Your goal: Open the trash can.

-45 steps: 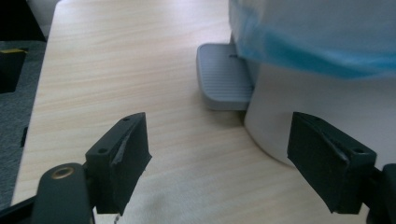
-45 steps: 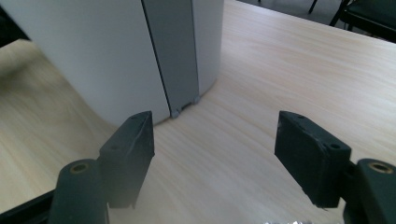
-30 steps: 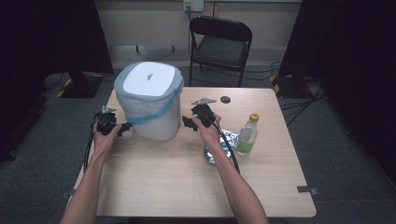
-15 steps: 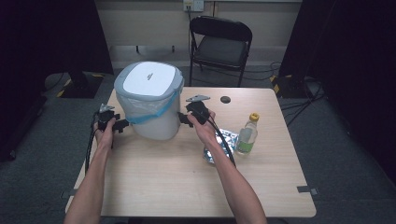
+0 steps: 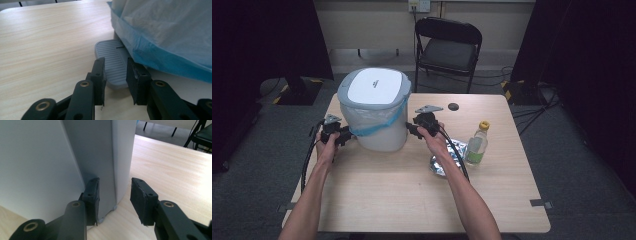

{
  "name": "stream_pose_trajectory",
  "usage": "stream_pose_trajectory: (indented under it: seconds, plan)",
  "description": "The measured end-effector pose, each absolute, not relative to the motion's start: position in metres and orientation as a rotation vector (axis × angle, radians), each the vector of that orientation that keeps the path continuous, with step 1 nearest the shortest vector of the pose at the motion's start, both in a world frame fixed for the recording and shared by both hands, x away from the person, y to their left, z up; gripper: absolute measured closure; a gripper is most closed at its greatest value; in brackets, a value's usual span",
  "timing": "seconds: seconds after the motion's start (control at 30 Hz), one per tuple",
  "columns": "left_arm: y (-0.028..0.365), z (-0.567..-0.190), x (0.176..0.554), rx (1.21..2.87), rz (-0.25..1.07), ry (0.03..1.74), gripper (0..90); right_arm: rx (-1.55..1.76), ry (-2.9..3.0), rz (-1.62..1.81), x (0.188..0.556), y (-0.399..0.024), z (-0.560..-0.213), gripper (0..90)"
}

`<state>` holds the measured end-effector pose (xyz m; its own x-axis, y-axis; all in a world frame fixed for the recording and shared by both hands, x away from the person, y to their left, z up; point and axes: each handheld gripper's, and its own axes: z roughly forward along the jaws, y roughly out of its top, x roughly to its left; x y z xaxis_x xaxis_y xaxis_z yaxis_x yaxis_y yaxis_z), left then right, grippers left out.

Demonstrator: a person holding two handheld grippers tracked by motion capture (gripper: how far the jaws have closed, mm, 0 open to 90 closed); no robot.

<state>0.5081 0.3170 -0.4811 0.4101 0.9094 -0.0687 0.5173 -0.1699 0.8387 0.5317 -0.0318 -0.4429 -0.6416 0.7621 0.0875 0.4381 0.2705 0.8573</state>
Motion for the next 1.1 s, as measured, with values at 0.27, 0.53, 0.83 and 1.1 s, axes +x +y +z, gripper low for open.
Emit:
stream_pose_trajectory:
  seconds: [0.27, 0.53, 0.83, 1.1]
  plan:
    - [0.307, -0.484, 0.481, 1.762, 0.567, 1.225, 71.9, 1.08, 2.191, 1.314, 0.52, -0.04, -0.443, 65.1]
    - [0.296, -0.482, 0.458, 1.802, 0.558, 1.208, 72.0, 1.08, 2.188, 1.318, 0.509, -0.049, -0.444, 66.2]
    - [0.294, -0.48, 0.44, 1.859, 0.565, 1.177, 46.5, 1.083, 2.165, 1.245, 0.491, -0.06, -0.441, 45.8]
    - [0.297, -0.482, 0.441, 1.835, 0.543, 1.192, 36.6, 1.095, 2.203, 1.163, 0.461, -0.075, -0.445, 23.7]
